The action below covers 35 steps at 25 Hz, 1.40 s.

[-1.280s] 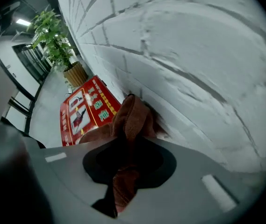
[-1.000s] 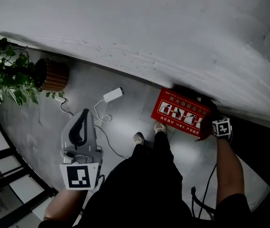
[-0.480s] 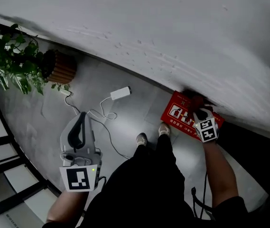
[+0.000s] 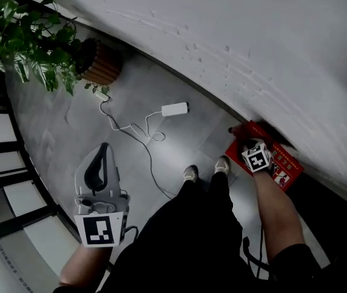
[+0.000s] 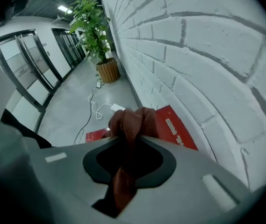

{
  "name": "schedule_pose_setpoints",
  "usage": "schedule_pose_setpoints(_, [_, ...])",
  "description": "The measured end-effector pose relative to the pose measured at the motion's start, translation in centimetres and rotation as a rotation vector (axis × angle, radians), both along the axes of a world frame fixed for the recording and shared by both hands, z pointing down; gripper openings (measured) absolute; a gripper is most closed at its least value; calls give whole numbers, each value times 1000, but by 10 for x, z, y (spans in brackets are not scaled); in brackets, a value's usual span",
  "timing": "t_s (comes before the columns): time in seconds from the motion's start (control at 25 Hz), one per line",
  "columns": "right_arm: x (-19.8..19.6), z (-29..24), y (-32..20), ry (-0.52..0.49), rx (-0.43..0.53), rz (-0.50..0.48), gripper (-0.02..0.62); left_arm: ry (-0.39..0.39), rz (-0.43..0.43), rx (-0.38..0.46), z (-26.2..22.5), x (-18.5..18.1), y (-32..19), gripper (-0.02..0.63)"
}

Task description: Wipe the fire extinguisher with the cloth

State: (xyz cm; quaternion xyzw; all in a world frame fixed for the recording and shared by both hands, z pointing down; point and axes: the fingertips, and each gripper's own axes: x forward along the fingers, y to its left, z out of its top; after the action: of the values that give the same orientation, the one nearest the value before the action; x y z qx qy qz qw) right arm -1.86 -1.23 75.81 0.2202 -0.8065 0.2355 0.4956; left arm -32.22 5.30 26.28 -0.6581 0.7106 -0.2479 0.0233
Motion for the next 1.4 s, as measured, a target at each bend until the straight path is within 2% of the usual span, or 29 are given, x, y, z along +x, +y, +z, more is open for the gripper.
schedule_pose_setpoints(0.2, [56,-3,12,54,11,66,57,28,36,4,4,14,-9,0])
schedule_pose_setpoints(0.36, [114,-4,27,89,8,154,57,47,125,14,7,43,-32,0])
schedule_pose_setpoints(0.72, [251,-13,84,175,-9,426,57,76,331,17,12,121,-72,0])
schedule_pose_setpoints(0.84, [279,-13,96,217,-11,474,55,80,363,18,13,132,-74,0])
schedule_pose_setpoints(0.96, [295,-11,108,278,-37,530,57,81,357,20,12,126,-70,0])
schedule_pose_setpoints(1.04, [286,-16,105,270,-13,534,55,80,334,20,12,115,-65,0])
schedule_pose_setpoints(1.12, [247,-27,87,207,76,437,55,78,306,21,13,101,-58,0])
schedule_pose_setpoints(1.24, [152,-48,59,86,146,268,55,85,248,16,17,78,-46,0])
schedule_pose_setpoints(1.4, [33,-50,39,-36,140,99,55,66,184,23,10,51,-28,0])
